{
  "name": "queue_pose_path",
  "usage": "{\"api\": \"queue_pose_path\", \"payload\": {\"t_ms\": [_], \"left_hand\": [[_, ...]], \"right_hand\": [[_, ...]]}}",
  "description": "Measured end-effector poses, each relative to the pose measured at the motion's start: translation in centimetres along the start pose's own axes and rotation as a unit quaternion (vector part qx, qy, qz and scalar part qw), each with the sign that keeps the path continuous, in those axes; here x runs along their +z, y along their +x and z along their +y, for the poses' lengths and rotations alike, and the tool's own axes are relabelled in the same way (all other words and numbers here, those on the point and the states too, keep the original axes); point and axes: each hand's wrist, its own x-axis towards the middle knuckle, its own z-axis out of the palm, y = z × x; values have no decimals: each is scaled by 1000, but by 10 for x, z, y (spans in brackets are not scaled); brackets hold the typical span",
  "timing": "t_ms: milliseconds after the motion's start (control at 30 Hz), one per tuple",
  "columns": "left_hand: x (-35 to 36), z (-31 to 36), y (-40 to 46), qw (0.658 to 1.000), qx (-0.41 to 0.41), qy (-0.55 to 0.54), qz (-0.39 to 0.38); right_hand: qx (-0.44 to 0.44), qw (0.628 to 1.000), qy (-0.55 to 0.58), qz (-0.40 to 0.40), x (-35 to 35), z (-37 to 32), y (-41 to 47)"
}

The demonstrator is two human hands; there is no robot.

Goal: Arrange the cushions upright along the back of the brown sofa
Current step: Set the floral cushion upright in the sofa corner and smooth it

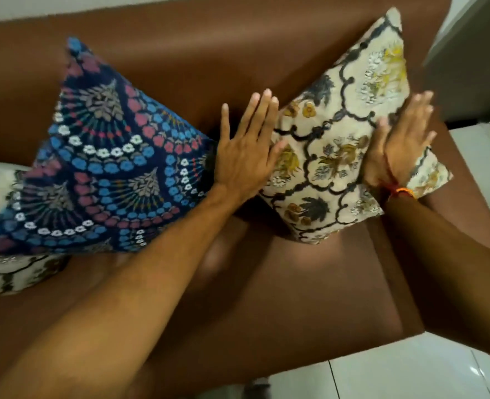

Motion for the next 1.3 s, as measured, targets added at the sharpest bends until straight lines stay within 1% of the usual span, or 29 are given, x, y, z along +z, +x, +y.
{"api": "queue_pose_path", "payload": {"t_ms": [33,67,100,133,200,267,333,400,467,500,567,633,700,767,833,867,900,967,1000,1067,1100,1133,1200,1300], "left_hand": [[-12,-10,-14,1000,-12,-4,5],[-23,-18,-29,1000,-15,-5,10],[-34,-24,-44,1000,-15,-5,14],[-46,-36,-64,1000,-16,2,22],[-63,-59,-99,999,-20,15,41],[-74,-89,-128,997,-41,45,57],[-81,-125,-147,992,-65,91,58],[-81,-158,-151,988,-73,128,52],[-81,-193,-153,984,-94,141,53],[-80,-203,-149,984,-100,138,55],[-82,-225,-150,984,-104,127,64],[-87,-242,-155,984,-124,108,76],[-97,-257,-161,977,-181,76,84],[-113,-277,-178,967,-232,52,88],[-129,-298,-200,966,-235,56,88],[-135,-306,-211,966,-234,64,87],[-143,-318,-225,964,-241,76,83],[-154,-344,-255,954,-271,104,75],[-157,-356,-268,950,-281,117,69],[-162,-380,-291,951,-272,140,43],[-162,-390,-297,955,-254,152,31],[-161,-402,-303,958,-236,160,23],[-160,-426,-304,961,-221,164,24],[-161,-462,-307,953,-269,135,35]], "right_hand": [[-1,1000,12,16,-1,-16,-9],[-44,999,14,17,-2,-31,-21],[-117,993,15,4,0,-47,-35],[-194,980,28,-26,5,-71,-54],[-298,947,55,-103,18,-118,-94],[-368,914,63,-161,38,-166,-131],[-411,887,83,-190,61,-210,-167],[-400,890,95,-198,78,-239,-182],[-360,910,78,-190,94,-257,-185],[-324,925,73,-186,99,-259,-178],[-230,948,103,-193,105,-266,-166],[-144,956,148,-208,104,-274,-159],[-113,958,167,-204,97,-282,-158],[-131,961,185,-160,91,-301,-171],[-201,958,184,-88,86,-327,-190],[-251,951,168,-68,86,-342,-201],[-310,936,150,-68,90,-360,-215],[-417,895,121,-106,101,-400,-255],[-456,872,112,-136,107,-418,-277],[-512,834,80,-188,124,-452,-323],[-523,826,57,-203,133,-466,-343],[-519,828,32,-212,143,-480,-360],[-489,846,-13,-212,160,-503,-377],[-445,873,-51,-191,184,-532,-382]]}}
